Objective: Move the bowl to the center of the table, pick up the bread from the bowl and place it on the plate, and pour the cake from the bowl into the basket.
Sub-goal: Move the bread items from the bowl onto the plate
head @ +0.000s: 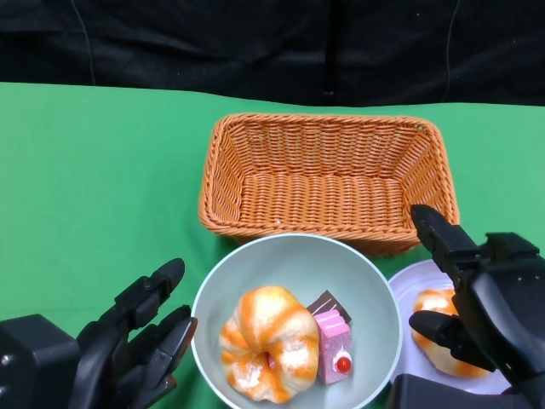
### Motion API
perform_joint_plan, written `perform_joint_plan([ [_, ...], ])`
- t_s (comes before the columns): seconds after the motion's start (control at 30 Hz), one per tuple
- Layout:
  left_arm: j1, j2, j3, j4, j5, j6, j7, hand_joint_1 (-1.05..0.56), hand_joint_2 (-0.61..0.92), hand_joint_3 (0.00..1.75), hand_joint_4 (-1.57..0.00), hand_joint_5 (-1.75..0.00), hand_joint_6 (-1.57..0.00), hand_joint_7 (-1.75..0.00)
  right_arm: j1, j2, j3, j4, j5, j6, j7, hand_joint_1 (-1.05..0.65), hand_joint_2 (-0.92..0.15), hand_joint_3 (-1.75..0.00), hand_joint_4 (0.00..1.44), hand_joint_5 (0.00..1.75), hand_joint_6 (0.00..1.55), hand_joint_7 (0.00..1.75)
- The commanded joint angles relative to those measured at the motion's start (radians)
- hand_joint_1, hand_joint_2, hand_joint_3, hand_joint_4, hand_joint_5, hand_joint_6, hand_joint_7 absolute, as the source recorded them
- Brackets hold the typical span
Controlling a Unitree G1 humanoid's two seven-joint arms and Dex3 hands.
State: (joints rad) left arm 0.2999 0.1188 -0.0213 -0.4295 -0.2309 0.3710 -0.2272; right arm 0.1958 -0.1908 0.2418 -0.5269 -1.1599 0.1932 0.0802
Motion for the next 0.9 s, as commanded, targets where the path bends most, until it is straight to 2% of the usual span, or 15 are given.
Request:
perform_joint_plan([
  [0.03, 0.007, 0.017, 0.009, -0.010, -0.004, 0.005, -0.006, -0.71, 0.92, 0.51, -0.23, -0.04, -0.19, 0.00, 0.005, -0.002, -0.003, -0.018, 0.005, -0.008, -0.013, -0.55, -0.92, -0.16, 0.11, 0.71, 0.33, 0.09],
  [0.23, 0.006, 0.017, 0.006, -0.011, -0.001, 0.007, -0.004, -0.71, 0.92, 0.51, -0.23, -0.04, -0.19, 0.00, 0.020, -0.013, -0.018, -0.035, 0.140, -0.100, -0.052, -0.54, -0.92, -0.15, 0.01, 0.81, 0.29, 0.05],
  [0.27, 0.007, 0.016, 0.006, -0.011, -0.002, 0.007, -0.003, -0.71, 0.92, 0.52, -0.23, -0.04, -0.19, 0.00, 0.022, -0.021, -0.014, -0.044, 0.190, -0.145, -0.055, -0.54, -0.92, -0.15, 0.00, 0.81, 0.29, 0.05],
  [0.37, 0.006, 0.015, 0.003, -0.012, -0.003, 0.008, -0.005, -0.71, 0.92, 0.52, -0.23, -0.04, -0.19, 0.00, 0.017, -0.023, 0.015, -0.067, 0.352, -0.231, -0.010, -0.52, -0.92, -0.08, 0.03, 0.85, 0.30, 0.05],
  [0.47, 0.007, 0.014, 0.001, -0.007, -0.001, 0.003, -0.005, -0.71, 0.92, 0.52, -0.22, -0.04, -0.18, 0.00, 0.006, -0.018, 0.036, -0.068, 0.429, -0.252, 0.035, -0.50, -0.90, -0.04, 0.06, 0.89, 0.31, 0.05],
  [0.67, 0.009, 0.010, 0.000, -0.005, -0.002, 0.002, -0.002, -0.71, 0.92, 0.52, -0.23, -0.04, -0.18, 0.00, -0.021, -0.004, 0.077, -0.043, 0.482, -0.267, 0.070, -0.49, -0.88, 0.00, 0.07, 0.90, 0.31, 0.05],
  [0.77, 0.010, 0.008, -0.001, -0.005, 0.000, 0.002, 0.001, -0.71, 0.92, 0.52, -0.23, -0.04, -0.18, 0.00, -0.049, -0.001, 0.107, -0.006, 0.485, -0.276, 0.078, -0.48, -0.87, 0.00, 0.09, 0.85, 0.34, 0.06],
  [0.9, 0.015, 0.010, -0.003, -0.003, 0.000, -0.004, -0.005, -0.71, 0.92, 0.53, -0.22, -0.03, -0.18, 0.00, -0.099, 0.007, 0.150, 0.101, 0.462, -0.311, 0.048, -0.49, -0.85, 0.00, 0.12, 0.81, 0.36, 0.06],
])
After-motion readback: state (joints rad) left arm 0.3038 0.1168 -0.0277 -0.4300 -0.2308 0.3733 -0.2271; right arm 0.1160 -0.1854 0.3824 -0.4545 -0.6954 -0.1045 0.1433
